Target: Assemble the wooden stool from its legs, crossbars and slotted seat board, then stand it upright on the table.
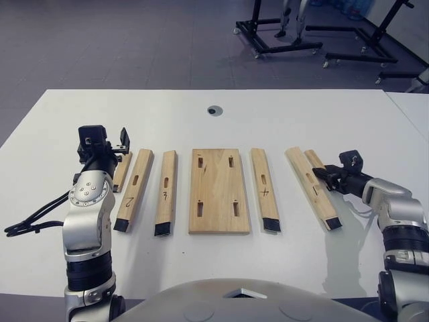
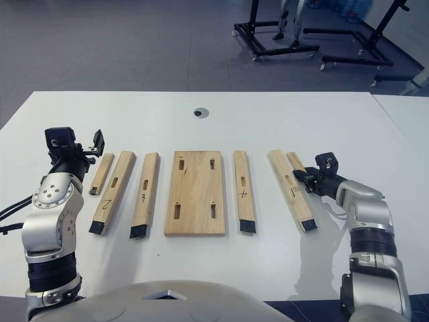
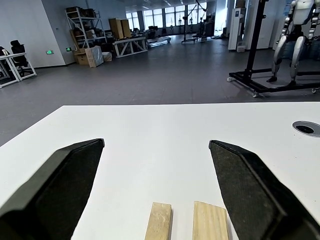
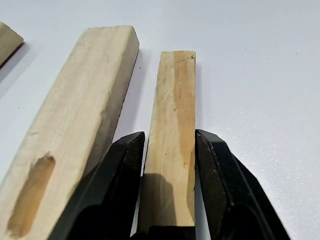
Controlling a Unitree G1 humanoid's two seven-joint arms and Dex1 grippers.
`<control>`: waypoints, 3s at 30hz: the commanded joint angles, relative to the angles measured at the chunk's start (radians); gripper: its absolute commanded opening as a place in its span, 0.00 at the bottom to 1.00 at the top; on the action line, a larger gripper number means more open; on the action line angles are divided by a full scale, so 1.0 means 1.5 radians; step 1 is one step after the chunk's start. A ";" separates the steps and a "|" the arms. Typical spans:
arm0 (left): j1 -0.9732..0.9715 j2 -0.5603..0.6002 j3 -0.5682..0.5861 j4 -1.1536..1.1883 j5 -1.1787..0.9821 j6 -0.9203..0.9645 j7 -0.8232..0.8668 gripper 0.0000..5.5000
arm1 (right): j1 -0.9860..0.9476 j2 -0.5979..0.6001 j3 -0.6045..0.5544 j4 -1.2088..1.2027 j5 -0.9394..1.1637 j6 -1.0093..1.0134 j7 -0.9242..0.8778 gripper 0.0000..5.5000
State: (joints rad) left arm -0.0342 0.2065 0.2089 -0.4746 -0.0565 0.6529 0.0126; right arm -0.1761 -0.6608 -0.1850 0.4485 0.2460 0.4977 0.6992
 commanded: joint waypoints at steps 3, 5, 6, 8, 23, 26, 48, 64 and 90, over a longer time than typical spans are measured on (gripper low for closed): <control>-0.012 0.001 -0.002 0.003 0.003 0.001 -0.002 0.70 | 0.051 0.008 0.039 0.072 -0.037 0.002 -0.007 0.23; -0.018 0.002 -0.002 0.005 0.002 0.001 -0.003 0.70 | 0.047 0.006 0.044 0.083 -0.038 -0.006 -0.005 0.23; -0.022 0.001 -0.003 0.007 0.001 0.000 -0.003 0.70 | 0.042 0.007 0.043 0.083 -0.035 -0.011 -0.004 0.23; -0.034 0.001 -0.003 0.013 -0.002 0.001 -0.006 0.70 | 0.021 0.006 0.030 0.070 -0.019 -0.018 -0.001 0.23; -0.315 -0.073 0.239 0.075 -0.534 0.340 -0.053 0.70 | -0.236 0.003 -0.036 -0.242 0.146 0.152 -0.020 0.23; -0.342 -0.171 0.262 0.105 -0.666 0.375 0.044 0.70 | -0.212 0.081 0.016 -0.362 0.174 0.169 -0.049 0.23; -0.309 -0.152 0.086 0.204 -1.006 0.227 0.286 0.70 | -0.179 0.307 0.190 -0.473 0.177 0.126 -0.121 0.23; -0.289 -0.097 0.029 0.206 -1.036 0.169 0.290 0.47 | -0.173 0.313 0.203 -0.477 0.175 0.127 -0.134 0.23; -0.287 -0.051 -0.007 0.213 -0.999 0.138 0.337 0.07 | -0.161 0.311 0.222 -0.486 0.156 0.120 -0.136 0.23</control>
State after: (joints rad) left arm -0.4709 0.1230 0.1887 -0.1715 -1.5644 0.8810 0.4928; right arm -0.4202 -0.1922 0.1495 -0.2699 0.4724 0.6751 0.4890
